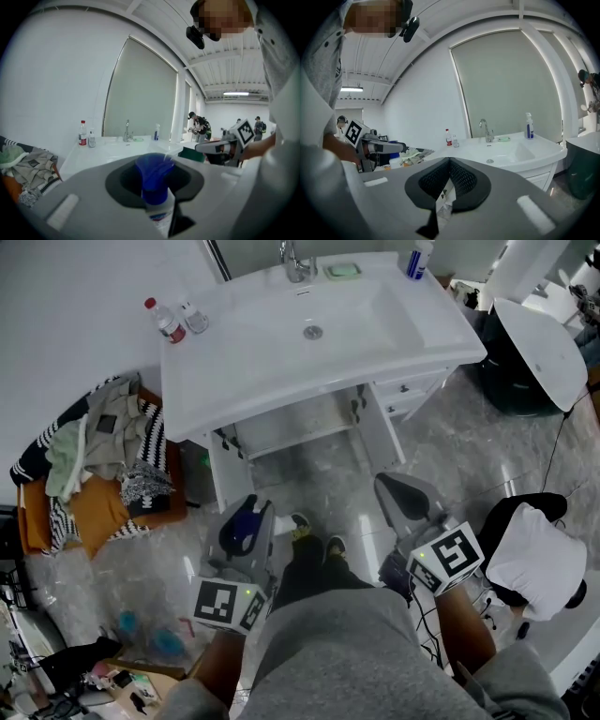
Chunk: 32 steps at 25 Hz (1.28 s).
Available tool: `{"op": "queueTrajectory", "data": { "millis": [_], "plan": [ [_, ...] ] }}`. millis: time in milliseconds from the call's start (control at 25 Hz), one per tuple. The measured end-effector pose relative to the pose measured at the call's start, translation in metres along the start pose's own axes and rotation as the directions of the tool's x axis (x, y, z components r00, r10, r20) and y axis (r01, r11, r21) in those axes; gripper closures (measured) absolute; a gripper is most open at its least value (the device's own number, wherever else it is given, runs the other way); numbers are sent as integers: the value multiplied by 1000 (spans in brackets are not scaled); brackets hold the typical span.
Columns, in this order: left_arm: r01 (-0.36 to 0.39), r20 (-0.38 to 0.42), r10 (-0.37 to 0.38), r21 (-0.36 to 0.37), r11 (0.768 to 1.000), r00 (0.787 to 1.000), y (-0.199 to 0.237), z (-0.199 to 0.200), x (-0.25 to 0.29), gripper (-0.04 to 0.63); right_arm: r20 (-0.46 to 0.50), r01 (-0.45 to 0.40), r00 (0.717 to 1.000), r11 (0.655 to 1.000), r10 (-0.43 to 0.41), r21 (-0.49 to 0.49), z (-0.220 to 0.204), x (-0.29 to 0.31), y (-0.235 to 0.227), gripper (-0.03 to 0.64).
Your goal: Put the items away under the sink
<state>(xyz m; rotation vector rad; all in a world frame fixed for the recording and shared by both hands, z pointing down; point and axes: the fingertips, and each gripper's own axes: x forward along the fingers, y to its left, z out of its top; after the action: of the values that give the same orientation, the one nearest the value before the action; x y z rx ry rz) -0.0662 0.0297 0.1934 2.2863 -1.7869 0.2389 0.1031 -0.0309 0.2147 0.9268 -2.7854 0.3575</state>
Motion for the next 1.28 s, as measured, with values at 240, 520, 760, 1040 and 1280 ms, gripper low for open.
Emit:
{"op": "queueTrajectory", "data": {
  "millis": [240,520,760,1040,1280],
  "plan": [
    [31,-4,-31,1,1000,1000,21,0,9,497,-4,31,1000,999,-31,-9,5,20,2,618],
    [91,-7,-91,-11,996,996,37,0,28,497,-15,77,997,997,-77,-22,16,39,-2,618],
    [100,-19,-100,-19,995,995,56,-4,42,497,-27,87,996,996,-88,-30,21,60,0,618],
    [118,-15,-119,-36,992,993,74,-8,56,497,-45,89,995,995,-91,-55,26,84,1,618],
    [135,-10,-135,-41,990,991,88,-8,70,497,-66,93,993,993,-98,-70,28,105,-2,618]
  ]
}}
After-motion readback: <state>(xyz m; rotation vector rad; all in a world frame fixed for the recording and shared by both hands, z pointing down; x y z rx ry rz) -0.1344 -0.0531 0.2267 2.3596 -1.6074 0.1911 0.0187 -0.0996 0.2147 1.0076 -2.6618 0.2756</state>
